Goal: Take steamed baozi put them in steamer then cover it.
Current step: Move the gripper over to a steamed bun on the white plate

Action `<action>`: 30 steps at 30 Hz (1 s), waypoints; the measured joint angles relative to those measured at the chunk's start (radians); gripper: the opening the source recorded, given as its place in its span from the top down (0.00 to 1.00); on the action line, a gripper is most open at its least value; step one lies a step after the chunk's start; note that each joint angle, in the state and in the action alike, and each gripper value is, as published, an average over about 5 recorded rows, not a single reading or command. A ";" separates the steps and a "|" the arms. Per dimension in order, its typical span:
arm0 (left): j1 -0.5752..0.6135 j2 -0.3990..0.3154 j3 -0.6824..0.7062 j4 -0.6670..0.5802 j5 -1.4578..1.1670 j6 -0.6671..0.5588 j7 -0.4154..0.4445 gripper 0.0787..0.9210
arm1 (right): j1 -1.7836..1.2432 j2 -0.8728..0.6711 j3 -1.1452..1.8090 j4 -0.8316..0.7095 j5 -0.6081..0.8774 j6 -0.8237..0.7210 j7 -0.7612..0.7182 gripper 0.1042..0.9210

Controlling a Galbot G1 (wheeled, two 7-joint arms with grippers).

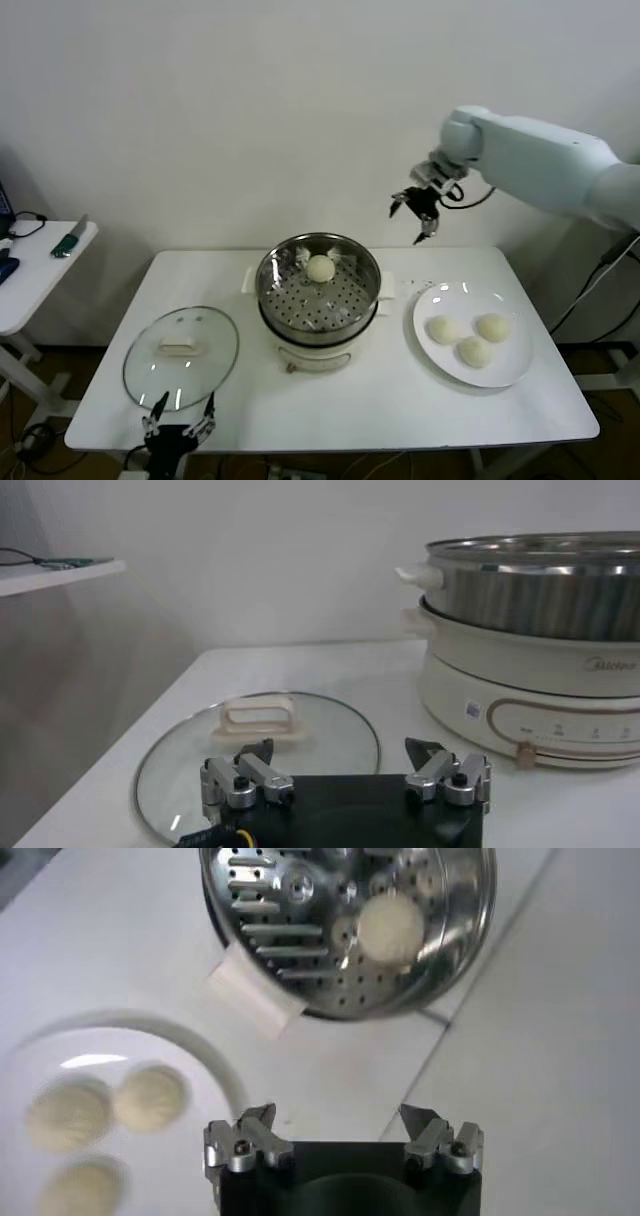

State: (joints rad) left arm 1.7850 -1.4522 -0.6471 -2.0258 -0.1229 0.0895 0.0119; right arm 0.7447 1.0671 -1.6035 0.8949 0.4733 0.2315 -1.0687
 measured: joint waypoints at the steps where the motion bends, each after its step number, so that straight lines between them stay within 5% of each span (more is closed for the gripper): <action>1: -0.002 0.000 0.000 0.001 0.000 0.001 0.000 0.12 | 0.001 -0.024 -0.010 0.023 0.013 -0.033 0.011 0.12; 13: -0.018 0.001 -0.008 0.013 -0.003 0.003 0.002 0.12 | -0.063 -0.209 -0.045 0.218 0.070 -0.317 0.111 0.12; 30: -0.008 -0.007 -0.016 0.026 -0.005 -0.003 -0.001 0.12 | -0.290 -0.235 0.074 0.201 -0.052 -0.417 0.143 0.12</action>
State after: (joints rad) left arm 1.7775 -1.4593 -0.6634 -2.0000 -0.1278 0.0861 0.0114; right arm 0.4547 0.8317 -1.5292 1.0957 0.4208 -0.1858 -0.9262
